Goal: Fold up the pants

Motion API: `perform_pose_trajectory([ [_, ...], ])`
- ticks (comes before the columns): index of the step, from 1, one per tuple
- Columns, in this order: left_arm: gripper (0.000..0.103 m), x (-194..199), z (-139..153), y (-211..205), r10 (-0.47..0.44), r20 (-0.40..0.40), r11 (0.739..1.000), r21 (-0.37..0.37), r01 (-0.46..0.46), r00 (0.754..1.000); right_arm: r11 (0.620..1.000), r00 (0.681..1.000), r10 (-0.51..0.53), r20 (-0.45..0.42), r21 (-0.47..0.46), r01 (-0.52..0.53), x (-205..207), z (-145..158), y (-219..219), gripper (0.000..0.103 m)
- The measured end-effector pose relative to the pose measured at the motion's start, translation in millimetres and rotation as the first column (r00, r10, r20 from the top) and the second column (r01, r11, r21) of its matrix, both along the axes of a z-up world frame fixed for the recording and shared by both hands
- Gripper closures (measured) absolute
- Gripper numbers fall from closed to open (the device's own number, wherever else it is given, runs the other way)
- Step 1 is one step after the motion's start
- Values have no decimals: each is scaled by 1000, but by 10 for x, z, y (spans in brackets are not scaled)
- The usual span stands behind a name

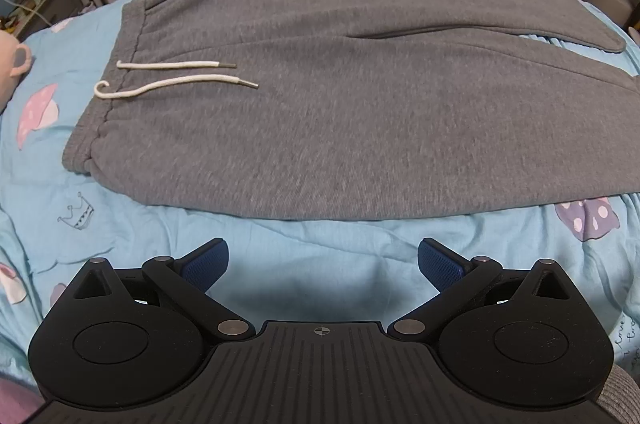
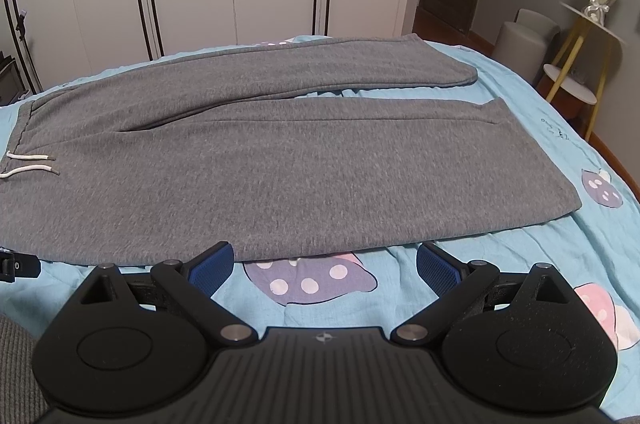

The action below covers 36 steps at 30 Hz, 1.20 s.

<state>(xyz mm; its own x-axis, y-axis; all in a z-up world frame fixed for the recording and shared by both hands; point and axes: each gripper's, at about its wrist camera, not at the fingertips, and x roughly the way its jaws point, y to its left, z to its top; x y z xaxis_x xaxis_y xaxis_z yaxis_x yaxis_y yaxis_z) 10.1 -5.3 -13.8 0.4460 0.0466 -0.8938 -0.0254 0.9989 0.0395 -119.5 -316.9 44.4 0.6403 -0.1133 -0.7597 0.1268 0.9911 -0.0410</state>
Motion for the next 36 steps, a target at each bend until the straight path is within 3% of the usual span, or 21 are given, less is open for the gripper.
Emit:
perform_pose_trajectory([
  [22, 0, 21, -17, 25, 10, -6, 1000, -5, -10, 1000, 1000, 1000, -5, -3, 12, 5, 5, -37, -59, 5],
  [31, 0, 73, -21, 85, 36, -9, 999, 3, -36, 999, 998, 999, -21, -27, 57, 22, 85, -101, -233, 5],
  [36, 0, 255, 50, 120, 148, 27, 989, 20, -148, 989, 990, 999, -21, -41, 135, 26, 301, -111, -366, 5],
])
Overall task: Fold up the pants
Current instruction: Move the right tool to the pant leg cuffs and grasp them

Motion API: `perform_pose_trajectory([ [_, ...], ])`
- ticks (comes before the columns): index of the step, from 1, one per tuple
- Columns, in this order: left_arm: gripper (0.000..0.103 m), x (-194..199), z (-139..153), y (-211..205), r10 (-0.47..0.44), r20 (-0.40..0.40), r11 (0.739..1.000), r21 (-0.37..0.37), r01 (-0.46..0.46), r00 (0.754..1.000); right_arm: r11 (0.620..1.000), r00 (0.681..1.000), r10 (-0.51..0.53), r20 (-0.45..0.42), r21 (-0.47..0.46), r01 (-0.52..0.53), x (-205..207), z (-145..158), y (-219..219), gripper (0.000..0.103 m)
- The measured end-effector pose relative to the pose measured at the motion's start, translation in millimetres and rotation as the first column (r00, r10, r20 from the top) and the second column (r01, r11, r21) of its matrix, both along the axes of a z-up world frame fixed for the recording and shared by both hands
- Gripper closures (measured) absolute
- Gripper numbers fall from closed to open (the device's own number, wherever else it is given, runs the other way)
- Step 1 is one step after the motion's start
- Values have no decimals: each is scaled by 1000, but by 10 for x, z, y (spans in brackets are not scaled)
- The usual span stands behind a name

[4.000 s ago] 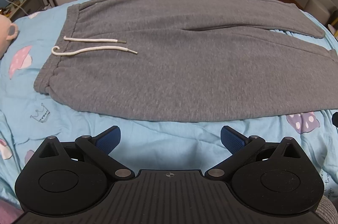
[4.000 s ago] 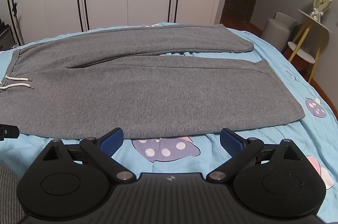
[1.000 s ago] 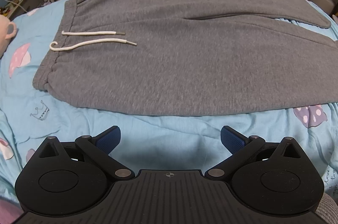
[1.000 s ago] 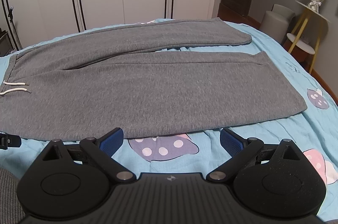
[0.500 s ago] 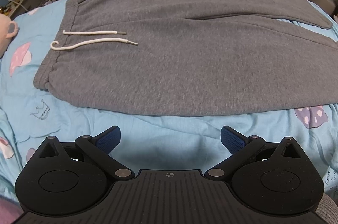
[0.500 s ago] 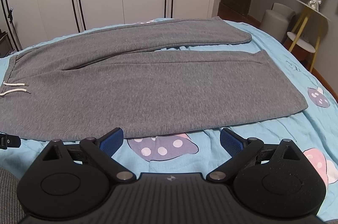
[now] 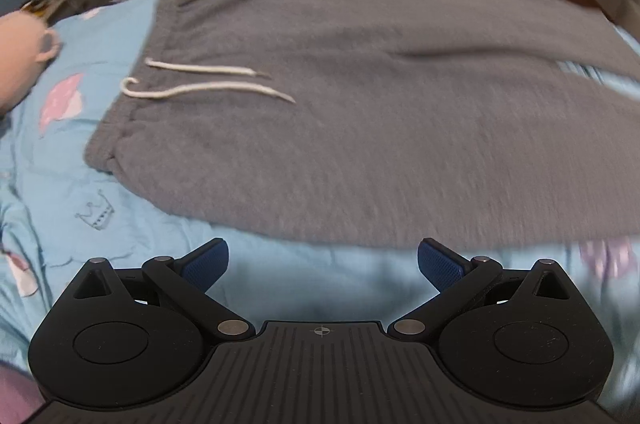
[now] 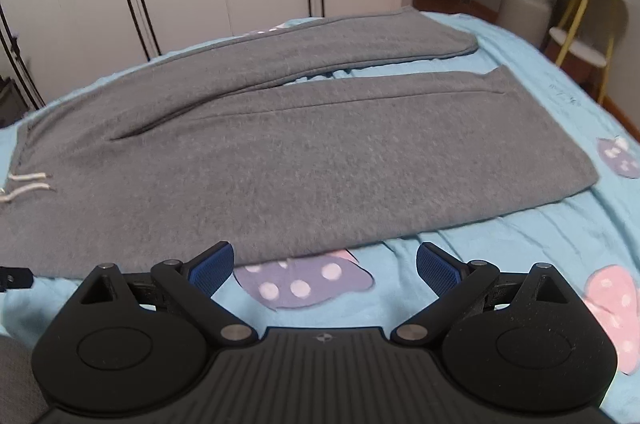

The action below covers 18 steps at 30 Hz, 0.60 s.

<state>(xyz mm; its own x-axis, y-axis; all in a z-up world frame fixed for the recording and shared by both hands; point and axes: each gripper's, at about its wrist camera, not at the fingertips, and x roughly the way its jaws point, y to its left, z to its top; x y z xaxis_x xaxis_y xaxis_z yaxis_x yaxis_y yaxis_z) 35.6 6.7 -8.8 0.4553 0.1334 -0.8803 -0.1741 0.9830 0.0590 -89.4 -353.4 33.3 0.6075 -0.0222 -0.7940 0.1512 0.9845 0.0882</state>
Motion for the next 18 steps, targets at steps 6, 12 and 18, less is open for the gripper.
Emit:
perform_pose_trajectory([
  [6, 0, 586, 206, -21, 193, 68, 974, -132, -183, 979, 997, 991, -76, 114, -12, 78, 718, 234, -247, 5],
  [12, 0, 1204, -26, -160, 296, 85, 942, -190, -276, 952, 975, 978, -185, 93, 142, 171, 2034, 250, -548, 5],
  [18, 0, 1524, -564, -231, 361, 74, 930, 50, -365, 930, 940, 966, -246, -72, 226, 256, 3645, -143, -652, 5],
])
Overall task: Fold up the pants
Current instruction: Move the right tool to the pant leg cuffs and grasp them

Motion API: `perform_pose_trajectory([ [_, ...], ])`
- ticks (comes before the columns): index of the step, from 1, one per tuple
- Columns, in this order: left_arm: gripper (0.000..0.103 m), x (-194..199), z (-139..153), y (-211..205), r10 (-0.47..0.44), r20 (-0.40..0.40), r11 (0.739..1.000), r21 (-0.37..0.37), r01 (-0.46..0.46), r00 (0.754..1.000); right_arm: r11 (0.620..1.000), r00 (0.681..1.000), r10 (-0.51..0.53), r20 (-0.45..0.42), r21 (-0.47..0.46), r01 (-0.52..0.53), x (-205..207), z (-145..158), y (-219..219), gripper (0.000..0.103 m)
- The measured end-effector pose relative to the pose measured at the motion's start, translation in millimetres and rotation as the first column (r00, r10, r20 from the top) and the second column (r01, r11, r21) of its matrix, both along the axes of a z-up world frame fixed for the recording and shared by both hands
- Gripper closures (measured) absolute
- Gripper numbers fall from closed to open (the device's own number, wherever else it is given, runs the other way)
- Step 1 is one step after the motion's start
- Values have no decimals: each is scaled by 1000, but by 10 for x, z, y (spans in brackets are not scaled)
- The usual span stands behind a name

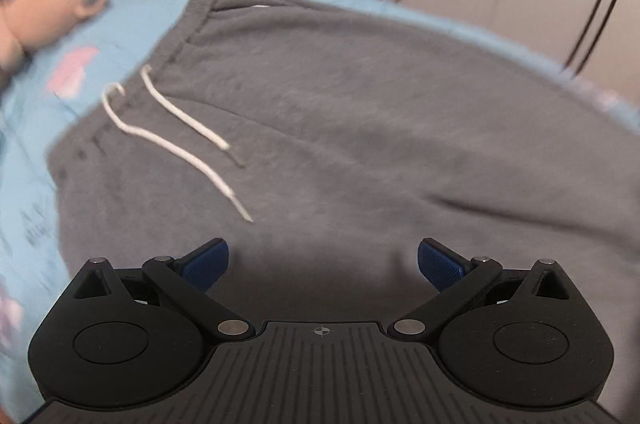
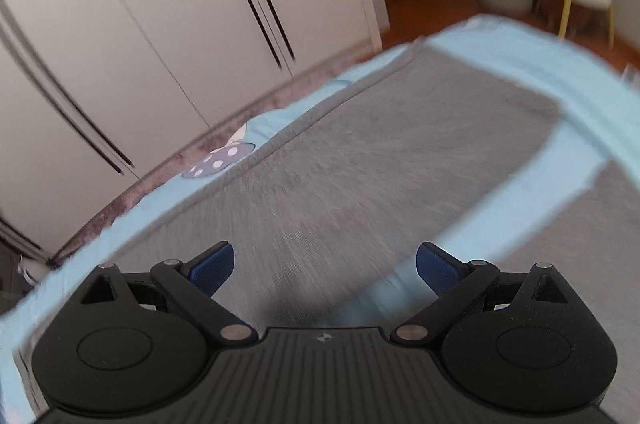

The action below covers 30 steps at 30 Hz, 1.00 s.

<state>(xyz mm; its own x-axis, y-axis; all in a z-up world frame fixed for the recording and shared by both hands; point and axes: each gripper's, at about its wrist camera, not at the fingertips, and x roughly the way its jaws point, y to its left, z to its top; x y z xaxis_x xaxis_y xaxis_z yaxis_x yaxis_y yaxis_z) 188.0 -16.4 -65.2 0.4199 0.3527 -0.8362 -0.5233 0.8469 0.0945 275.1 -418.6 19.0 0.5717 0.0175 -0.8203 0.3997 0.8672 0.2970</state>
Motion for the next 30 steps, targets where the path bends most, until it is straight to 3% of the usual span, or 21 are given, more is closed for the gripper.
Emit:
perform_pose_trajectory([
  [3, 0, 76, -215, -48, 8, -35, 991, 136, -4, 999, 998, 1000, -3, -29, -66, 1, 715, -186, 52, 7],
  [7, 0, 170, -393, -84, 12, -16, 986, 164, -10, 1000, 997, 997, -68, -43, -44, 66, 1409, -446, -21, 11],
  [9, 0, 205, -421, -158, 9, 2, 977, 213, -10, 1000, 990, 991, -116, -72, -83, 110, 1689, -564, -56, 11],
  [11, 0, 214, -434, -258, -10, 22, 962, 275, 3, 1000, 986, 983, -137, -123, -113, 123, 1856, -697, -107, 18],
  [13, 0, 221, -465, -360, -35, 17, 944, 330, 28, 999, 977, 966, -187, -181, -141, 162, 1943, -843, -186, 38],
  [14, 0, 222, -478, -382, -42, 18, 936, 350, 33, 999, 971, 956, -216, -198, -142, 191, 1941, -913, -213, 41],
  [15, 0, 230, -489, -397, -45, 20, 933, 357, 35, 999, 967, 955, -235, -181, -140, 212, 1904, -955, -235, 45],
  [17, 0, 224, -486, -386, -41, 26, 935, 353, 29, 999, 962, 964, -231, -133, -177, 206, 1839, -979, -243, 65],
  [19, 0, 214, -487, -367, -37, 31, 940, 340, 25, 999, 972, 977, -189, -94, -157, 173, 1737, -941, -270, 94],
  [25, 0, 135, -436, -320, -26, 25, 955, 298, 17, 999, 978, 980, -183, 76, 119, 173, 973, -571, -697, 99],
  [27, 0, 95, -393, -294, -18, 33, 960, 279, 8, 999, 964, 967, -192, 170, 217, 153, 448, -399, -825, 99],
  [30, 0, -2, -270, -255, -6, 92, 965, 262, -19, 996, 963, 937, -187, 295, 243, 116, -536, -205, -802, 99],
])
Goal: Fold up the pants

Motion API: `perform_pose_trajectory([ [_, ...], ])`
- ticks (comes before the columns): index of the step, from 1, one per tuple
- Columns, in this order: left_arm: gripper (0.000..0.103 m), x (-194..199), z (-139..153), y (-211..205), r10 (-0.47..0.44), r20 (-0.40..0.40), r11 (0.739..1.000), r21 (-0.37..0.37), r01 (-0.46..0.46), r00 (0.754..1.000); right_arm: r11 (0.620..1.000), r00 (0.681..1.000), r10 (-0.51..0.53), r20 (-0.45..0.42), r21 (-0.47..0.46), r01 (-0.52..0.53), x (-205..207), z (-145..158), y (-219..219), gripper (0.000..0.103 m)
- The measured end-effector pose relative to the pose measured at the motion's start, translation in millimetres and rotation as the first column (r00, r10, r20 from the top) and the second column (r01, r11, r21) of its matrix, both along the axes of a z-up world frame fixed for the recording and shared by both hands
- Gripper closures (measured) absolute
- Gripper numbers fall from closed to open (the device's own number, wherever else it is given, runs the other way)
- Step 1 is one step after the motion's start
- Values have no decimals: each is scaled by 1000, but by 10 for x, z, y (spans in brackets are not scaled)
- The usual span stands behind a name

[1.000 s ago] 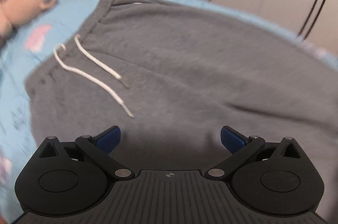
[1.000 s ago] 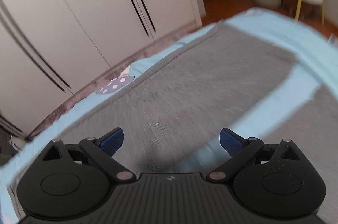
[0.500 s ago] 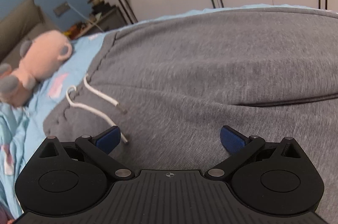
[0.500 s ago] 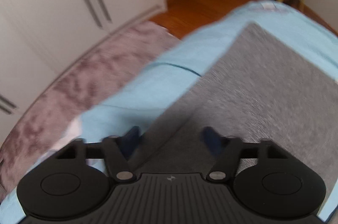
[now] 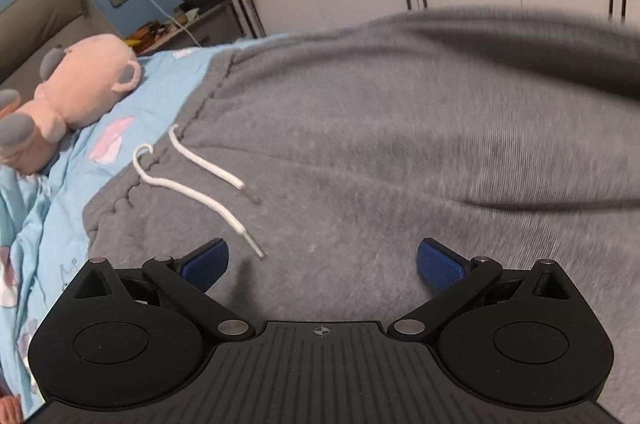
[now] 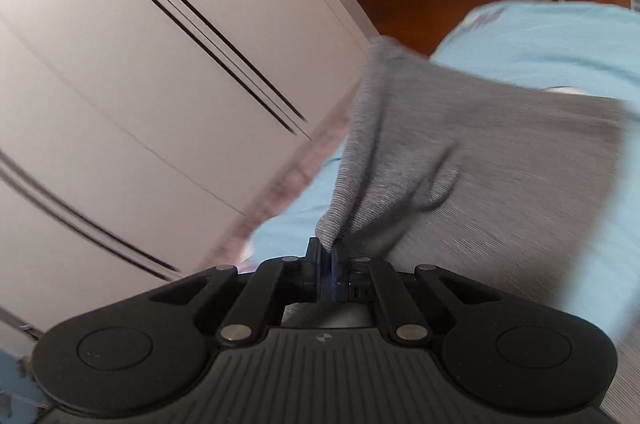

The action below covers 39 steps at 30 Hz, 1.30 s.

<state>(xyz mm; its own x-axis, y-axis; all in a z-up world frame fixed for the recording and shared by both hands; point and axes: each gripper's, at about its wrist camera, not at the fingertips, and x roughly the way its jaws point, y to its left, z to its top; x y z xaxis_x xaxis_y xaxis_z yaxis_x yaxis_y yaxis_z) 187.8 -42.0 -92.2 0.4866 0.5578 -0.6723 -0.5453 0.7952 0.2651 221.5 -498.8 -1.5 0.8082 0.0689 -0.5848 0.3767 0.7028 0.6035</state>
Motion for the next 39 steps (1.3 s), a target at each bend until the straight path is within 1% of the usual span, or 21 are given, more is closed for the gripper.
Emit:
perform_pose_trajectory([
  [1, 0, -38, 45, 9, 2, 26, 1000, 2, -2, 1000, 1000, 1000, 10, 23, -26, -10, -380, 16, 61, 99],
  [3, 0, -111, 122, 26, 4, 76, 1000, -1, -4, 997, 1000, 1000, 7, 9, -29, -7, -1042, -85, 163, 99],
  [5, 0, -138, 163, 30, -8, 88, 999, -35, 11, 996, 1000, 998, 7, -65, -18, -8, -1506, -320, 225, 99],
  [7, 0, -139, 195, 20, -38, 81, 998, -54, 43, 996, 999, 982, 4, -187, -30, -10, -1714, -626, 245, 101],
  [8, 0, -142, 217, 21, -55, 73, 997, -59, 59, 996, 999, 972, -6, -236, -38, -3, -1745, -745, 225, 103],
  [10, 0, -166, 285, 54, -83, 85, 994, -70, 89, 993, 999, 979, -1, -205, -34, -6, -1750, -768, 163, 103],
  [12, 0, -173, 364, 120, -101, 98, 990, -91, 110, 990, 999, 985, -16, -171, -31, 11, -1754, -679, 131, 98],
  [14, 0, -156, 473, 273, -85, 128, 982, -156, 105, 988, 994, 990, -45, -134, -102, 32, -1774, -582, 124, 84],
  [16, 0, -115, 573, 438, -77, 172, 969, -221, 114, 982, 977, 992, -56, -112, -210, 32, -1768, -534, 159, 42],
  [17, 0, -46, 629, 548, -59, 187, 964, -245, 105, 981, 967, 994, -56, -94, -253, 30, -1766, -514, 178, 36],
  [20, 0, 302, 731, 840, -72, 177, 948, -295, 123, 982, 949, 996, -51, -67, -315, 28, -1681, -478, 152, 32],
  [24, 0, 929, 768, 1218, -86, 109, 897, -424, 124, 990, 972, 994, -77, -76, -228, 58, -1612, -562, -8, 21],
  [28, 0, 1520, 650, 1424, -50, 76, 852, -518, 82, 996, 980, 989, -100, -105, -180, 80, -1539, -714, -97, 21],
  [29, 4, 1638, 595, 1456, -49, 53, 843, -533, 70, 997, 979, 990, -102, -100, -185, 83, -1594, -711, -49, 20],
  [31, 33, 1873, 448, 1501, -36, -14, 836, -549, 22, 999, 973, 991, -102, -89, -214, 81, -1562, -725, -42, 18],
  [32, 52, 1955, 391, 1519, -32, -43, 829, -559, 2, 999, 970, 991, -101, -86, -229, 79, -1541, -735, -27, 17],
  [35, 54, 2057, 305, 1546, -44, -34, 791, -612, 14, 998, 957, 991, -107, -75, -277, 83, -1485, -769, -5, 17],
  [36, 60, 2079, 291, 1534, -54, -30, 788, -615, 24, 998, 954, 991, -116, -65, -286, 93, -1485, -750, 9, 17],
  [37, 64, 2092, 288, 1526, -66, -21, 792, -609, 40, 998, 951, 991, -125, -55, -291, 104, -1470, -749, 3, 17],
  [38, 76, 2107, 286, 1523, -75, -18, 802, -595, 50, 997, 949, 990, -133, -47, -294, 113, -1467, -734, -5, 17],
  [39, 79, 2100, 306, 1511, -82, -4, 814, -578, 64, 997, 945, 990, -136, -40, -305, 117, -1462, -730, 3, 17],
])
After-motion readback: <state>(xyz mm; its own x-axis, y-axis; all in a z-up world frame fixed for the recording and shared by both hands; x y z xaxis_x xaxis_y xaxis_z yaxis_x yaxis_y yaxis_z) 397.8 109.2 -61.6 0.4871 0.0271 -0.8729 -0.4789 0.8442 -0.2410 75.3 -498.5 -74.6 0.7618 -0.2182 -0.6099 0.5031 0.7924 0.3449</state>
